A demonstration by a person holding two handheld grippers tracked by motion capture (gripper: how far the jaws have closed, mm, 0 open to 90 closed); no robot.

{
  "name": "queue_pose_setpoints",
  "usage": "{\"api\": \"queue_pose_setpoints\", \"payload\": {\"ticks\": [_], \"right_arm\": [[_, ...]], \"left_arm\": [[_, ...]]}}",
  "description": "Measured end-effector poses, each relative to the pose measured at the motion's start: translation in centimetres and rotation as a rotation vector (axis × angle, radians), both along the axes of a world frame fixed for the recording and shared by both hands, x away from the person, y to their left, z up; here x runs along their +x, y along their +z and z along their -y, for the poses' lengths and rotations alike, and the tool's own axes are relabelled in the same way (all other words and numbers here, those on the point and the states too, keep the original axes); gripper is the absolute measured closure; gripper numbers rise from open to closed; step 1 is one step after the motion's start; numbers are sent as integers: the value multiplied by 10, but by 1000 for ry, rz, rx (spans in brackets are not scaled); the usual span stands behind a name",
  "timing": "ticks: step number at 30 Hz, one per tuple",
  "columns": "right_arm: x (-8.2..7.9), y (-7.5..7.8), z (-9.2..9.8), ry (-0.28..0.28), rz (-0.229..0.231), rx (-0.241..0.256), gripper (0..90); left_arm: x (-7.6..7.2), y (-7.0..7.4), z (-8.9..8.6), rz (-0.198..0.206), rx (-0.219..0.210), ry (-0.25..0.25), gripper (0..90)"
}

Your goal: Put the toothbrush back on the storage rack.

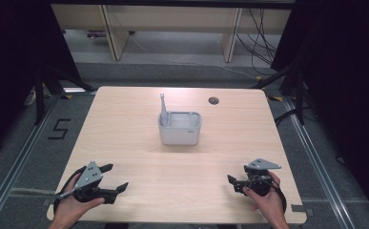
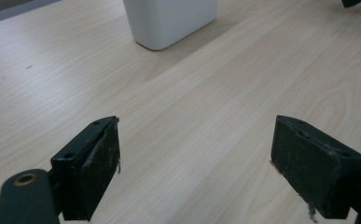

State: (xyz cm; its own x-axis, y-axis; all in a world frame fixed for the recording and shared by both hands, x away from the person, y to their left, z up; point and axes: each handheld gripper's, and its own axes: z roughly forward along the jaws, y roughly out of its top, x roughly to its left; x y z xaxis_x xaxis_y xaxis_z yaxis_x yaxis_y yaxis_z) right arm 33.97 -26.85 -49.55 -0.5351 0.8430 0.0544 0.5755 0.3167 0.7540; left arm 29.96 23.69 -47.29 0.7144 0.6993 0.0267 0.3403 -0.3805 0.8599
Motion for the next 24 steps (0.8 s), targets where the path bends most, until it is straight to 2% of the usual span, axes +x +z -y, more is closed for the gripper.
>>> {"api": "queue_pose_setpoints", "payload": {"ticks": [5, 8, 9, 10, 11, 12, 13, 14, 15, 19, 23, 24], "right_arm": [[0, 0, 0, -2, 0, -3, 223], [0, 0, -1, -2, -1, -6, 223], [-2, 1, -2, -24, -27, 1, 223], [-2, 1, -2, -22, -23, 2, 223], [-2, 1, -2, -23, -25, 3, 223], [-2, 1, -2, -24, -24, 3, 223], [-2, 1, -2, -23, -26, -1, 223], [-2, 1, -2, -23, -24, 2, 223], [-2, 1, -2, -23, -25, 2, 223], [-2, 1, -2, -25, -23, 1, 223], [-2, 1, -2, -24, -22, 0, 223], [-2, 1, -2, -26, -21, 0, 223]], "left_arm": [[-8, -4, 0, 11, 41, 0, 152], [-12, -6, 0, 11, 46, 2, 152], [-15, -8, -1, 6, 54, 1, 152], [-16, -9, -1, 8, 56, 2, 152], [-16, -11, -1, 32, 79, -16, 152], [-16, -12, -1, 30, 90, -20, 153], [-17, -13, -3, 29, 130, -24, 153], [-18, -13, -2, 29, 131, -23, 153], [-19, -13, -3, 22, 154, -33, 153], [-23, -15, -3, 25, 187, -26, 153], [-23, -17, -2, 14, 199, -27, 154], [-23, -17, -3, 23, 201, -33, 154]]}}
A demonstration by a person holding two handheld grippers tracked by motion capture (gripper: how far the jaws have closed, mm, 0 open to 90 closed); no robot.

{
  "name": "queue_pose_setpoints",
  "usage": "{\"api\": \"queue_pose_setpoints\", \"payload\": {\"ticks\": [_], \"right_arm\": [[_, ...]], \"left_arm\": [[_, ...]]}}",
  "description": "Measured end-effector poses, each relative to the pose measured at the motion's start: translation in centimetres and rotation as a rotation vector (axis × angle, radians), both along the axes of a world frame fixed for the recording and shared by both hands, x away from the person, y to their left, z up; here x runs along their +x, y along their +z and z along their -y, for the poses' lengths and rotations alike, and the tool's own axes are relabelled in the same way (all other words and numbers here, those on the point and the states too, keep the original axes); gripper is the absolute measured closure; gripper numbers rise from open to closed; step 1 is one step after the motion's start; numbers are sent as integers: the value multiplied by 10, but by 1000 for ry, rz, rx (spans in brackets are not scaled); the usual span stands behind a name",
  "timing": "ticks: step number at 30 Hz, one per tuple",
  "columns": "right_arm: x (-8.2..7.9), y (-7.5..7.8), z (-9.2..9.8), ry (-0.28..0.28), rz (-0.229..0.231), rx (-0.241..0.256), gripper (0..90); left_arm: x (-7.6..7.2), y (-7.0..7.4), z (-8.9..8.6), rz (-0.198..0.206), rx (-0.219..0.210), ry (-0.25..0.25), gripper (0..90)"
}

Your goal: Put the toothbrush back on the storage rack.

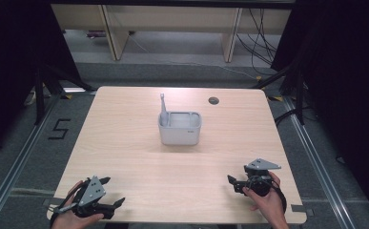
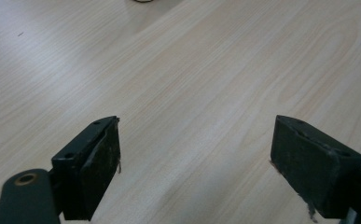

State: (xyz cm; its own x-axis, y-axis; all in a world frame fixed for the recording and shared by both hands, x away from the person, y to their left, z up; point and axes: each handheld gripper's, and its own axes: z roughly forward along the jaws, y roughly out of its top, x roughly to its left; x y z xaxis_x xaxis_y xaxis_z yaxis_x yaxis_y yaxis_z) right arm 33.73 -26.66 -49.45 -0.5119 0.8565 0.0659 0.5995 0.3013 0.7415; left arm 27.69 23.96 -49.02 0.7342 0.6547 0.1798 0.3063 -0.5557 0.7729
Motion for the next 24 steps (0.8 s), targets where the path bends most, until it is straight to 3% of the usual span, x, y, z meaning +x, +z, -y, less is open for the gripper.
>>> {"api": "queue_pose_setpoints", "payload": {"ticks": [4, 7, 24], "right_arm": [[0, 1, 1, -1, 5, -12, 223], [2, 0, 2, 22, 21, -11, 223], [2, 0, 2, 22, 23, -9, 223]], "left_arm": [[1, -1, -2, -1, -7, 19, 154], [1, 0, -3, 3, -3, 13, 154], [1, -2, -3, -9, 4, 17, 154]]}}
